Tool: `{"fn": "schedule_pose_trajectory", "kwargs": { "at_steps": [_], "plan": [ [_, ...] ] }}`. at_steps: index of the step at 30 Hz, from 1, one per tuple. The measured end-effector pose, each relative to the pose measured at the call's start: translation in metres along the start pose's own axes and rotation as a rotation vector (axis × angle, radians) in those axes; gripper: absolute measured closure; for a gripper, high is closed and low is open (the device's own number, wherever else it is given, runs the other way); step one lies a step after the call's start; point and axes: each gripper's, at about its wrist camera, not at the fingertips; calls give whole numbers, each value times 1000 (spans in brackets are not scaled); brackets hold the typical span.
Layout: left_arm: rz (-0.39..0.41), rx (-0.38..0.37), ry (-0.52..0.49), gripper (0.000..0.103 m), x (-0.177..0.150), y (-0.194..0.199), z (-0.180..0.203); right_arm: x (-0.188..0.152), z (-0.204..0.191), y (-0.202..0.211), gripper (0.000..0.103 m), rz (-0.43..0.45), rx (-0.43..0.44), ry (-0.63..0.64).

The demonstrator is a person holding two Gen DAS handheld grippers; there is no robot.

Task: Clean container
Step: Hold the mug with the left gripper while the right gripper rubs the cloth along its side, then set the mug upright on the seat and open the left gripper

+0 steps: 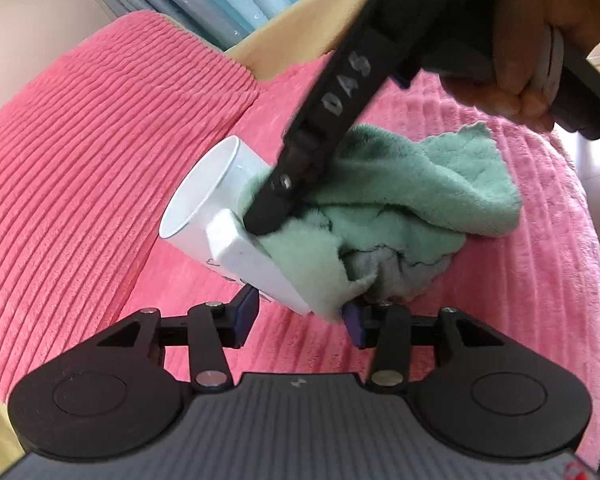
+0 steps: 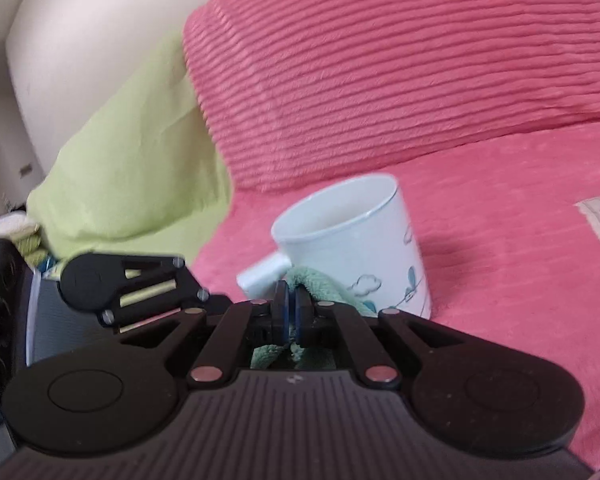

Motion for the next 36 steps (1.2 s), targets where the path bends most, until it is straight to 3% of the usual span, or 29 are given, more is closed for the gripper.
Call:
{"fn": "schedule_pose_trajectory", "kwargs": {
  "at_steps": [7,13,17,20,21,24,26,30,32,34,36],
  "plan": [
    [-5,3,-25,50,-1,0,2,6,3,-7,103,-107,94,182],
    [-12,0,-32,50,-1,-2,2,14,-33,-27,103,-301,37,517],
    [-11,5,-40,49,0,-5,0,19,-48,-40,103,-451,-2,623],
    [-1,10,-36,49,1,-3,1,8,-52,-54,102,-671,-84,716],
    [2,10,-35,49,1,-1,2,11,-51,-55,102,-670,-87,688],
    [15,7,-20,49,1,5,-1,23,-39,-45,103,-635,-139,553],
    [20,13,8,48,0,10,-7,23,-26,-30,103,-586,-221,463],
    [35,28,120,46,3,17,-22,13,-4,13,102,-366,-432,256],
    [31,22,208,43,5,14,-31,6,3,41,99,-177,-428,70],
    [24,15,289,43,8,9,-39,-7,17,72,96,28,-362,-201],
    [17,7,354,44,12,2,-47,-17,25,86,83,100,-345,-347]
  ]
}}
Point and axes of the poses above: each gripper's, at about its wrist camera, not at the fingertips, and y roughly against the way its jaws point, z to its right, x to its top, and after that the axes turned 5 degrees about z, right-handed
